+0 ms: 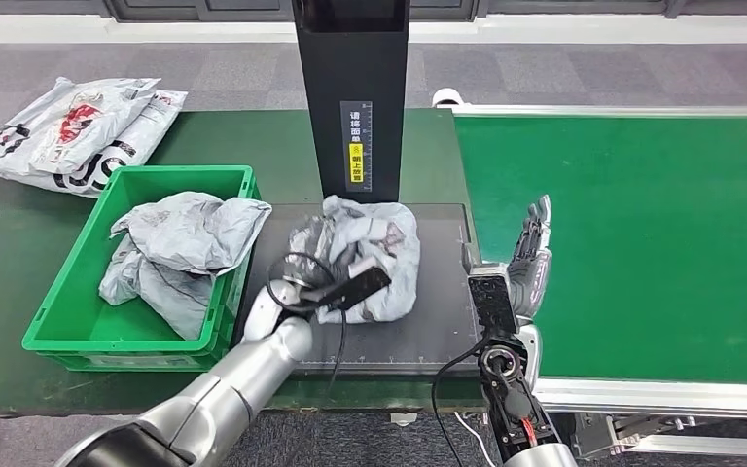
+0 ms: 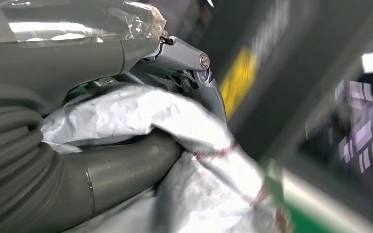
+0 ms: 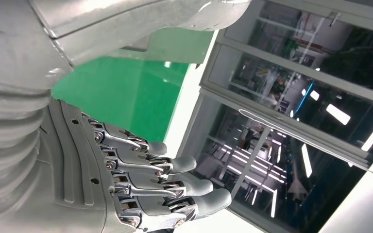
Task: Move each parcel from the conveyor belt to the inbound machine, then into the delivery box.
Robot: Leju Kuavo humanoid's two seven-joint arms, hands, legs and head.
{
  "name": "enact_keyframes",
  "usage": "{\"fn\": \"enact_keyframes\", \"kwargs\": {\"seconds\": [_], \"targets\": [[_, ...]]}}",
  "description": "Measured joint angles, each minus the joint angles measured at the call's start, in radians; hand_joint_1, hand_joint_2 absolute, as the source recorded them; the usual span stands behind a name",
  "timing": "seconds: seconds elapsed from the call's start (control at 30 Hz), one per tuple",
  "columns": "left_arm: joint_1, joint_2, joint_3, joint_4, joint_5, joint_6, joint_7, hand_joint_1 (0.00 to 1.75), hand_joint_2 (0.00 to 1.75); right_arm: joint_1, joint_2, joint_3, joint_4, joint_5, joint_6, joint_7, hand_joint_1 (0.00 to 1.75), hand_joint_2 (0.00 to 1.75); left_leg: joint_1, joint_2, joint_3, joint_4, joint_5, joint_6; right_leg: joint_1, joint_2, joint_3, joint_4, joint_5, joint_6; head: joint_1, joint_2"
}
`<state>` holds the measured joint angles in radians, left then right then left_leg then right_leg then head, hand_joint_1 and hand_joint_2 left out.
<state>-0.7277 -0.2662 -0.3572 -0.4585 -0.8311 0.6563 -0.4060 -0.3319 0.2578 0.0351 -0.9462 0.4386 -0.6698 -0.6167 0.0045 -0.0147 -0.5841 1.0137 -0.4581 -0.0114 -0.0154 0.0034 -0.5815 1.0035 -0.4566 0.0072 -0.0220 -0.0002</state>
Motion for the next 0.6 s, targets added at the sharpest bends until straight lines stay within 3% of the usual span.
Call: {"fn": "enact_keyframes", "kwargs": {"seconds": [0.17, 0.3, 0.6], "targets": [[-0.113, 0.019, 0.119, -0.128, -0.161, 0.026, 0.138, 1.75, 1.75, -0.005, 0.0, 0.0, 0.0, 0.004, -0.001, 0.009, 0.0, 1.75, 0.0, 0.0, -0.004, 0.0, 0.001, 0.0, 0.0, 0.0, -0.004, 0.001, 0.001, 0.0, 0.0, 0.0], [-0.151, 0.035, 0.212, -0.133, -0.183, 0.032, 0.12, 1.75, 1.75, -0.005, 0.0, -0.009, -0.021, 0.021, -0.004, 0.028, 0.0, 1.75, 0.0, 0.0, -0.004, 0.0, 0.001, 0.0, 0.0, 0.0, -0.005, 0.001, 0.001, 0.0, 0.0, 0.0], [-0.148, 0.036, 0.426, -0.167, -0.469, 0.036, 0.175, 1.75, 1.75, 0.06, 0.004, -0.062, -0.164, 0.074, -0.029, 0.086, 0.0, 1.75, 0.0, 0.001, -0.005, 0.0, 0.001, 0.0, 0.0, 0.0, -0.006, 0.001, 0.001, 0.0, 0.0, 0.0]]}}
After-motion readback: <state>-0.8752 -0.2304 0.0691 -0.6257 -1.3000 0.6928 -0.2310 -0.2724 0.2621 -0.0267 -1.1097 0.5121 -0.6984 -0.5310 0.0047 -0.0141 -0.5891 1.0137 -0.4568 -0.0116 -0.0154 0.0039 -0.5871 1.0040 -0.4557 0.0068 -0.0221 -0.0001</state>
